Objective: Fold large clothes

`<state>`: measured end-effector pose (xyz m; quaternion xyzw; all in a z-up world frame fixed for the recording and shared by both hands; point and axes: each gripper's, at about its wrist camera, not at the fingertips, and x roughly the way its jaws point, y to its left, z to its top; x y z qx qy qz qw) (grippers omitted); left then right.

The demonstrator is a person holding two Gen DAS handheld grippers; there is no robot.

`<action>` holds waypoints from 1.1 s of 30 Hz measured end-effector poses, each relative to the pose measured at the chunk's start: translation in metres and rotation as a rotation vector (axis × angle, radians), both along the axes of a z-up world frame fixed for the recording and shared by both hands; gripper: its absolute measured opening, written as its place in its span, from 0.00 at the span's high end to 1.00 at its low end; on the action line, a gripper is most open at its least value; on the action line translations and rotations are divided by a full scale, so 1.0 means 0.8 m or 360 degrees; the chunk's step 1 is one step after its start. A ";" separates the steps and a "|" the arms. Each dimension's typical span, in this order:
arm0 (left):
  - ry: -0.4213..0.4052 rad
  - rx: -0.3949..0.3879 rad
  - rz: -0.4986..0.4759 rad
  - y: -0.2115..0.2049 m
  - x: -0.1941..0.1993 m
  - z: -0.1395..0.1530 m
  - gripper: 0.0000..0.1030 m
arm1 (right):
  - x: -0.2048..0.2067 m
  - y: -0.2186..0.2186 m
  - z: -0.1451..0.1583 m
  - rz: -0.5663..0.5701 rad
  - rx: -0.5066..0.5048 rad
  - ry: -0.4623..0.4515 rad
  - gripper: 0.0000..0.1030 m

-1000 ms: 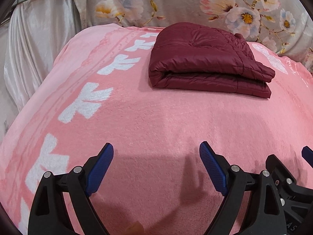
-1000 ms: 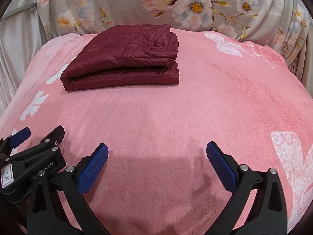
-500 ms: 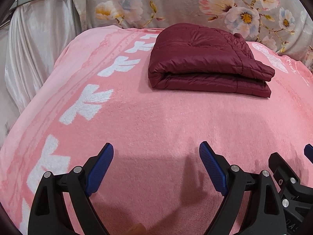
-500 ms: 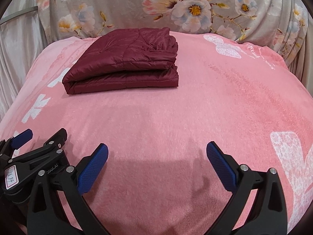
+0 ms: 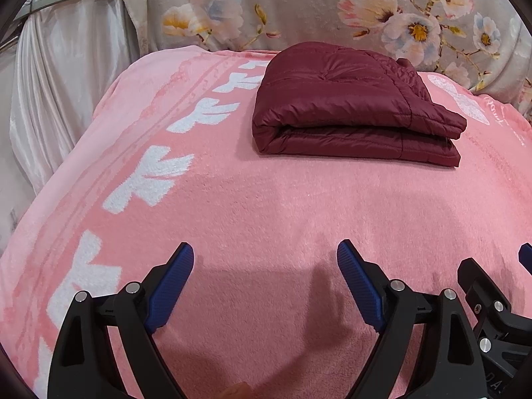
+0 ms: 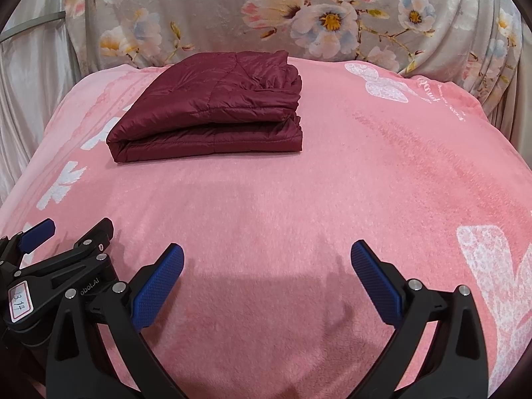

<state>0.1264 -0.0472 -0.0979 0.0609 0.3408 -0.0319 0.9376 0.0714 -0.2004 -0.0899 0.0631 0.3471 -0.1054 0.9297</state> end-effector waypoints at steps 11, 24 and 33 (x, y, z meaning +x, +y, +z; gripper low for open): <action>-0.0001 0.0003 0.0000 0.000 0.000 0.000 0.21 | -0.001 0.002 0.000 -0.0005 -0.0015 -0.0001 0.05; -0.0009 0.0006 -0.0011 0.000 -0.001 0.001 0.22 | -0.001 0.002 0.001 -0.0006 -0.0018 -0.0003 0.05; -0.0011 -0.0001 -0.0029 -0.001 -0.002 0.003 0.28 | -0.001 0.003 0.001 -0.0007 -0.0023 -0.0003 0.05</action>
